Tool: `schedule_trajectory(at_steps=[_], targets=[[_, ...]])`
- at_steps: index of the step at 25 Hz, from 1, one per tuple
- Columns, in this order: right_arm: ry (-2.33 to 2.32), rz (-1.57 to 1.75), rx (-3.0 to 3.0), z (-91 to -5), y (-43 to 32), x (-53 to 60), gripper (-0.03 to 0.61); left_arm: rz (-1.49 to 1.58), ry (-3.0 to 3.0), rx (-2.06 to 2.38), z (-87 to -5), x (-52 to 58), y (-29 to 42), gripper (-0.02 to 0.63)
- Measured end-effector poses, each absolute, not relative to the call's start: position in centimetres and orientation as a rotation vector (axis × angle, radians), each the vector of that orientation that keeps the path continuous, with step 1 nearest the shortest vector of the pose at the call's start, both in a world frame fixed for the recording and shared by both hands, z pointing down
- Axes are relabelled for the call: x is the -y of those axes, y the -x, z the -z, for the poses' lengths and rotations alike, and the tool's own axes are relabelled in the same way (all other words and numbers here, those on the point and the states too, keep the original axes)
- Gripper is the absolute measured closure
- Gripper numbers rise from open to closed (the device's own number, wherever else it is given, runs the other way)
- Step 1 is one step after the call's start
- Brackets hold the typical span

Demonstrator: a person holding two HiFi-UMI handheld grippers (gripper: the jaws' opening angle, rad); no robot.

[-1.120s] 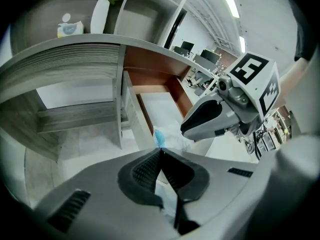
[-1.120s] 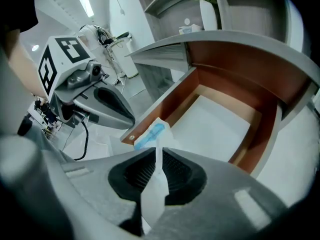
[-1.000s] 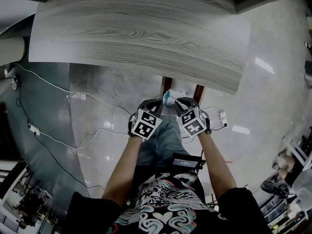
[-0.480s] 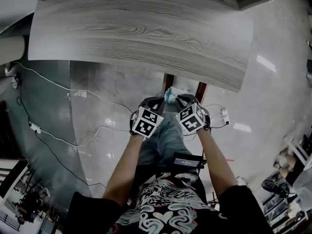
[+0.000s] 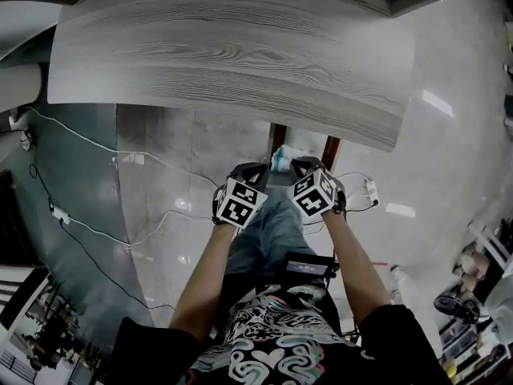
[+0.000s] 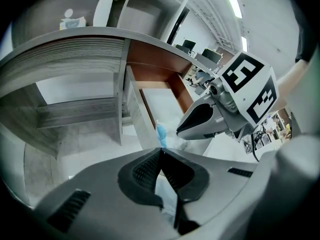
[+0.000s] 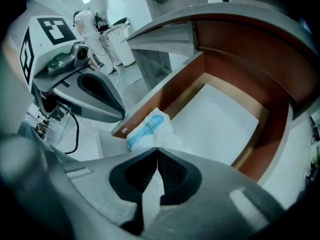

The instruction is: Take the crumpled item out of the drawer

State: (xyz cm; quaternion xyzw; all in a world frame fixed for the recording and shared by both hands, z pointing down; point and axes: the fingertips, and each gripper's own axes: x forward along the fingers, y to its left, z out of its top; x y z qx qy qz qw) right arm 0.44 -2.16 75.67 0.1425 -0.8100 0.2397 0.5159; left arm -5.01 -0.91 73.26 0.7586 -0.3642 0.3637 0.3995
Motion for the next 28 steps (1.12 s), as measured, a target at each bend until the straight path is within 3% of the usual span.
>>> schedule_trajectory(at_steps=[28], targets=[[-0.425, -0.515, 1.955, -72.5, -2.2, 3.1, 0.571, -0.940, -1.965, 0.952, -71.0, 3.5, 4.6, 0.614]])
